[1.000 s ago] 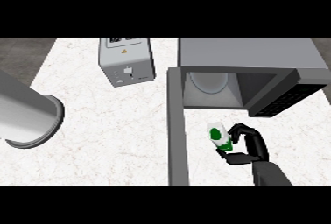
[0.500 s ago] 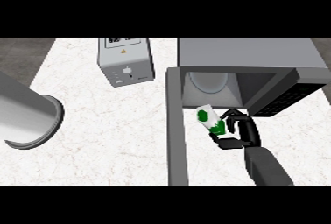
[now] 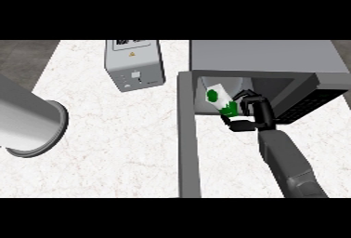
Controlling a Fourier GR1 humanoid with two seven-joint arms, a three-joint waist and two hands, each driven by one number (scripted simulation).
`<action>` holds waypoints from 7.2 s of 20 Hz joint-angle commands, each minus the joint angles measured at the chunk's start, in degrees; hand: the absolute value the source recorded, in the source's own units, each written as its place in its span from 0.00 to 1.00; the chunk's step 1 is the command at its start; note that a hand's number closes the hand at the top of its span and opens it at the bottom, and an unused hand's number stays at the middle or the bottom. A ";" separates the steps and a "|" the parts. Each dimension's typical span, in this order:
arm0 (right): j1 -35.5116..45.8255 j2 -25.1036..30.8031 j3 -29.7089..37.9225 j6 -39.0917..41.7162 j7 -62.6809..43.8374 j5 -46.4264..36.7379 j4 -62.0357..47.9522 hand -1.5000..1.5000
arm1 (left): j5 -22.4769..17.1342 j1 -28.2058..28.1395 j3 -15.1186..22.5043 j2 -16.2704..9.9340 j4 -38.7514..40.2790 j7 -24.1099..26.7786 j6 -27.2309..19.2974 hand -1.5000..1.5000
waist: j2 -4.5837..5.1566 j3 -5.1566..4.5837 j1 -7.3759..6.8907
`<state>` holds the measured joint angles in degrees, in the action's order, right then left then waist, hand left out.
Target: Pick up the milk, place it into the microwave and close the microwave
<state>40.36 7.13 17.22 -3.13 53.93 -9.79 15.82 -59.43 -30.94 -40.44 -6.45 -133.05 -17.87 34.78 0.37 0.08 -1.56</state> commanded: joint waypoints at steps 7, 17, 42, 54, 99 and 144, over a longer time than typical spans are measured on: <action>13.07 5.08 1.18 -3.16 -9.76 -0.73 -5.95 1.00 | 2.48 4.75 0.64 -1.76 3.19 -0.79 2.28 0.00 | 0.99 0.06 -2.13; 16.21 9.94 -0.78 -13.06 -12.65 -4.55 -8.11 1.00 | 0.80 8.12 -0.09 -3.47 4.54 0.11 1.54 0.00 | 2.45 0.14 -5.02; 19.27 15.12 1.42 -19.32 -14.57 -2.34 -10.52 1.00 | 2.80 13.26 1.69 -7.23 8.11 -1.17 2.38 0.00 | 4.77 0.39 -8.52; 20.69 16.63 1.26 -20.12 -14.26 -1.49 -12.12 1.00 | 5.85 15.37 1.56 -8.65 9.01 -1.10 3.22 0.00 | 5.61 0.39 -9.88; 24.46 9.03 -0.32 -18.12 -15.98 -1.25 -11.10 0.00 | 19.19 16.83 12.63 0.21 11.61 -0.34 8.28 0.00 | 1.99 0.15 -4.03; -41.40 3.86 -3.87 21.97 1.96 8.90 28.66 0.00 | 71.25 29.35 47.16 6.44 39.43 25.62 5.41 1.00 | -1.12 -0.48 5.97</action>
<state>6.90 8.52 13.37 12.99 53.11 -2.84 37.23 7.30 -2.38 3.25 -0.02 -97.42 3.86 42.79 -0.88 -0.35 4.38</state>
